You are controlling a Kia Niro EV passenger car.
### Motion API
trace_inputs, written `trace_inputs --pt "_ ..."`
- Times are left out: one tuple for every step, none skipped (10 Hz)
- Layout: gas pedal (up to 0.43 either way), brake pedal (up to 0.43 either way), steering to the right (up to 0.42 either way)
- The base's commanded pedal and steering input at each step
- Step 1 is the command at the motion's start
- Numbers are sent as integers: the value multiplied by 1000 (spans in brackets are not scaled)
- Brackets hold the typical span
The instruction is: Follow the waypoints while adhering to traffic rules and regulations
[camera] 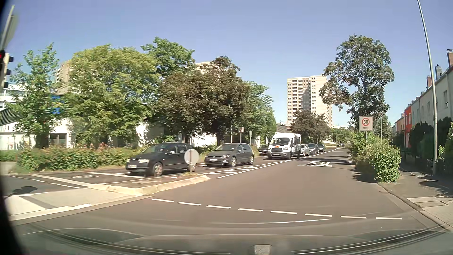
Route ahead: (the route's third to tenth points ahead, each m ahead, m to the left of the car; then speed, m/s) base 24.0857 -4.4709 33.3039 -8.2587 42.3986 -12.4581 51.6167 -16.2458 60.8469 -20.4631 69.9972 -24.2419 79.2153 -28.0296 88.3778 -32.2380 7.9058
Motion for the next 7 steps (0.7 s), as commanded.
trace_inputs --pt "118 30 203" --pt "118 30 188" --pt "130 30 171" --pt "130 30 158" --pt "130 30 139" --pt "130 30 118" --pt "130 30 104"
